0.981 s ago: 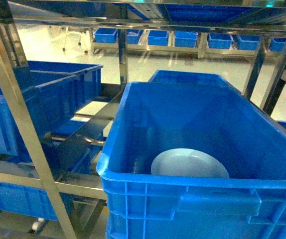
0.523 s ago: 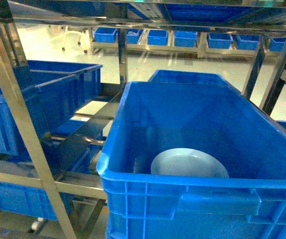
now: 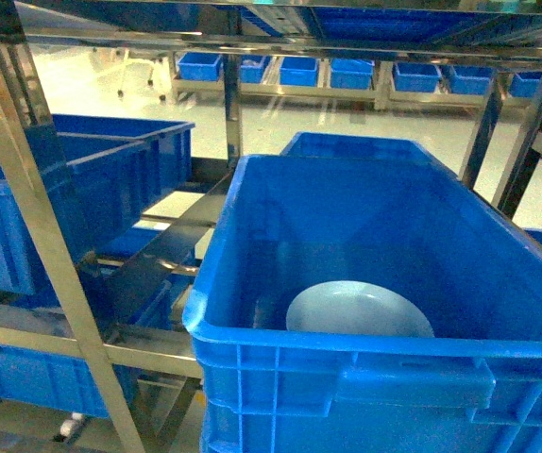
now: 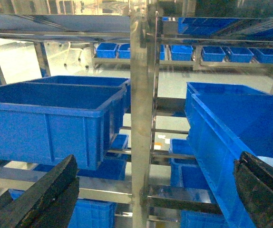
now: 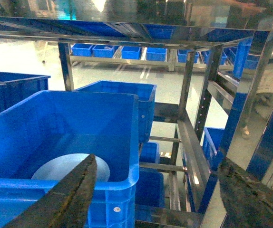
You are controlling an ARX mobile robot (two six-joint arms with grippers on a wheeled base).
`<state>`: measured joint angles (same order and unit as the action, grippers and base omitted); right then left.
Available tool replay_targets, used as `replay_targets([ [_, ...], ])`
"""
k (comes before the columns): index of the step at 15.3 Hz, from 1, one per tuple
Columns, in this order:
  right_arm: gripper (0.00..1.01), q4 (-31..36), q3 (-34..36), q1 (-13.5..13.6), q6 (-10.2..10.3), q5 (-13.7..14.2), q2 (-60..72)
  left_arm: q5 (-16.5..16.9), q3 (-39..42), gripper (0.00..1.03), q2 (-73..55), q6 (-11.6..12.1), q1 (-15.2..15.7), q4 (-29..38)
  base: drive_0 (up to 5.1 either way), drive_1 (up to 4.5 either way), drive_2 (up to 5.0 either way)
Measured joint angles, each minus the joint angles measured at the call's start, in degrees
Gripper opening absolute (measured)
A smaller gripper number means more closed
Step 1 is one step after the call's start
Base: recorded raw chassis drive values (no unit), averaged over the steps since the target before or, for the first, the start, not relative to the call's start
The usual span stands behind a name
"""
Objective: Place blue tray on left shelf second layer neatly
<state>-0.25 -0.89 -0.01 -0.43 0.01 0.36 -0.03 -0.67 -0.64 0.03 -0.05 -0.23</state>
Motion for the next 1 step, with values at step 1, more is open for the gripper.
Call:
replay_targets([
  [1,0.86,0.0,0.0,0.0,0.0,0.0,0.0,0.0,0.0,0.98,0.0,0.0,0.0,0.0,0.0,0.00,0.0],
])
